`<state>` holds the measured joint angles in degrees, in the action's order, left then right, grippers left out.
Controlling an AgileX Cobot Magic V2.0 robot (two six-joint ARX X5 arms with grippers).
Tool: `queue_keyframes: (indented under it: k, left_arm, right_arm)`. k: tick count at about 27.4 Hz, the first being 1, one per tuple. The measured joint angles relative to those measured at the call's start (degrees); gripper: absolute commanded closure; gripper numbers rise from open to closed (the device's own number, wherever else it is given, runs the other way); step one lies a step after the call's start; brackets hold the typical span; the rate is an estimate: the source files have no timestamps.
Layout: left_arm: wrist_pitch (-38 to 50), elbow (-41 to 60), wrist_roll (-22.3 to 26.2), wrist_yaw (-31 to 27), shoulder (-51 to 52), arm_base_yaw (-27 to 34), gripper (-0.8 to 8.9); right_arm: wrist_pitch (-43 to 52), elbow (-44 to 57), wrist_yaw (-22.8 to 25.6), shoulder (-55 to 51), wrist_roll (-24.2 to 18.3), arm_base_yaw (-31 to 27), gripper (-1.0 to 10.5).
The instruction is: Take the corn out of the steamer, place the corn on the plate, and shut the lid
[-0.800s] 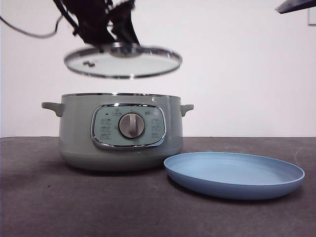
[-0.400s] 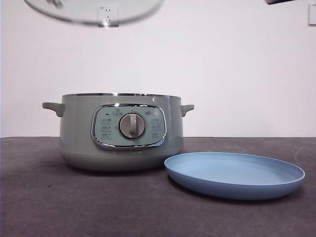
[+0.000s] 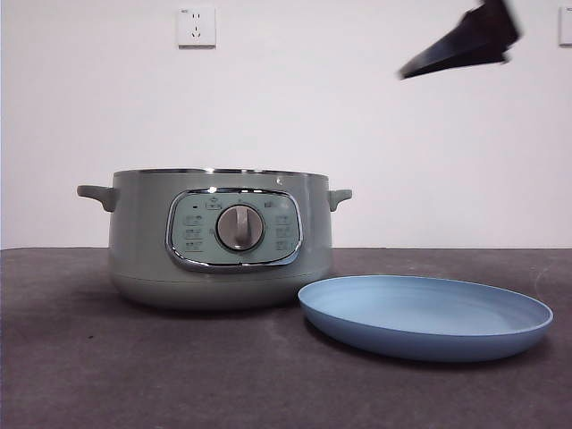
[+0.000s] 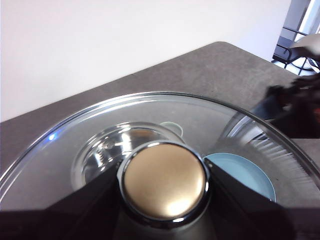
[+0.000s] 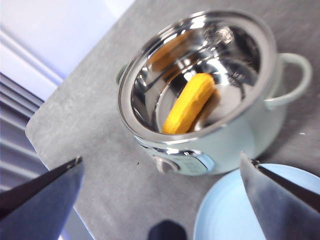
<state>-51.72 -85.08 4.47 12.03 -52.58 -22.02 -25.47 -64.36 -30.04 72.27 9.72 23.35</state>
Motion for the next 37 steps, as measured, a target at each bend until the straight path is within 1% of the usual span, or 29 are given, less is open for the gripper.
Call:
queue_keyframes:
  k: [3, 5, 9, 14, 17, 19, 21, 24, 27, 33, 37]
  left_arm:
    - [-3.17, 0.0, 0.0, -1.64, 3.63, 0.0, 8.22]
    - [-5.9, 0.0, 0.0, -2.05, 6.01, 0.0, 8.22]
    - [-9.88, 0.0, 0.0, -2.64, 9.33, 0.0, 8.22]
    - [-12.7, 0.0, 0.0, -3.06, 12.96, 0.0, 8.22]
    - [-13.9, -0.15, 0.0, -3.15, 14.56, 0.0, 8.22]
    - [-14.91, -0.2, 0.0, -3.15, 14.82, 0.0, 8.22]
    - [-15.63, -0.2, 0.0, -3.19, 14.71, 0.0, 8.22]
    - [-15.93, -0.2, 0.0, -3.17, 14.71, 0.0, 8.22]
    - [-15.93, -0.2, 0.0, -3.17, 14.71, 0.0, 8.22]
    - [-16.02, -0.2, 0.0, -3.17, 14.71, 0.0, 8.22]
    - [-16.48, -0.2, 0.0, -3.17, 14.71, 0.0, 8.22]
  right_arm:
    - [0.35, -4.68, 3.63, 5.44, 0.35, 3.37, 3.6]
    - [0.57, -8.76, 6.54, 9.92, 0.42, 5.9, 3.6]
    - [-2.78, -16.94, 10.01, 18.03, 0.44, 8.94, 3.5]
    - [-7.54, -29.24, 15.34, 28.52, 0.15, 12.02, 3.5]
    - [-8.72, -35.87, 17.75, 34.14, 0.11, 13.33, 3.5]
    - [-9.2, -41.62, 20.2, 39.43, 0.02, 14.56, 3.5]
    - [-9.18, -45.0, 21.09, 43.74, -0.07, 15.3, 3.5]
    - [-9.22, -46.07, 21.31, 48.59, -0.04, 15.37, 3.5]
    - [-9.25, -46.07, 22.86, 52.0, -0.04, 15.37, 3.5]
    - [-7.76, -46.12, 24.2, 54.38, -0.04, 15.3, 3.5]
    - [-6.01, -46.12, 27.06, 55.8, -0.04, 15.47, 3.5]
